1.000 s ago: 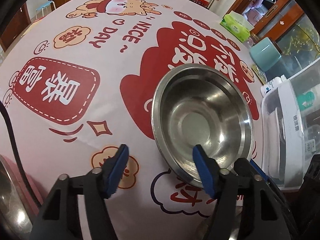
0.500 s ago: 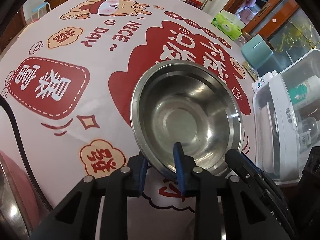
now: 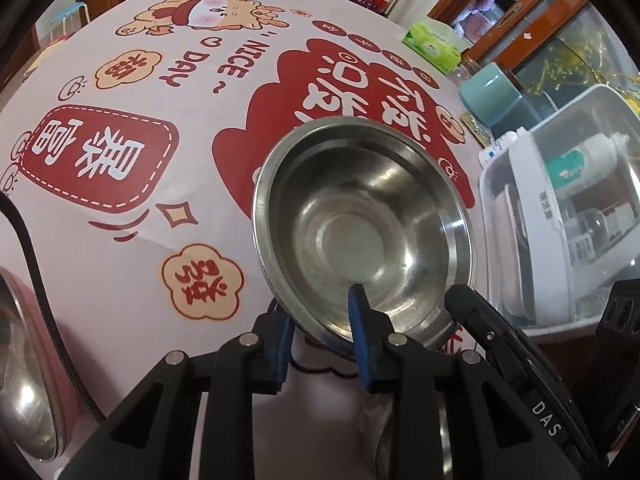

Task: Organize plates and bowls

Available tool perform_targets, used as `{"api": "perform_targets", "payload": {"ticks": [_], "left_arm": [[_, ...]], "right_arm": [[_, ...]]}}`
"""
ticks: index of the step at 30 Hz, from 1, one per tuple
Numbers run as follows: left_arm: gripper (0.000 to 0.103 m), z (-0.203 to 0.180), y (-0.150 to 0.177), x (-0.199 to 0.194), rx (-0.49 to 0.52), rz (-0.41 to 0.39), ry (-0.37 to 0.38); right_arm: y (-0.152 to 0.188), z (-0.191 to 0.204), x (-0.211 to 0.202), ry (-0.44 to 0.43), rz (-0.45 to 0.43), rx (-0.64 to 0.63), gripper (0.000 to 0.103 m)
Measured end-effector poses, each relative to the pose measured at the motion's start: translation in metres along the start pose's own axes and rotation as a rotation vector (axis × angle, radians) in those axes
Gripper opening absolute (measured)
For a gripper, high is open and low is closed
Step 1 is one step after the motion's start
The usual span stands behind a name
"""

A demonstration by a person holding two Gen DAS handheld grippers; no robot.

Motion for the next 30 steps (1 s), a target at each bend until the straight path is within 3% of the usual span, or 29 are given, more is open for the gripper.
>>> {"api": "perform_targets", "payload": {"ticks": [30], "left_arm": [[0.025,0.008,0.052,-0.106,0.042,-0.002,0.102]], "right_arm": [[0.041,0.053,-0.095,0.025,-0.042,-0.079,0.019]]}}
Point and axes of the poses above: each gripper's, at about its wrist camera, not at the fingertips, and x roughly the way its jaws point, z to its left, y to its underside, the point moved 4 cm from there along x, roughly the way its jaws point, and after that the axes turned 13 degrees about -z, right-handed, at the moved point
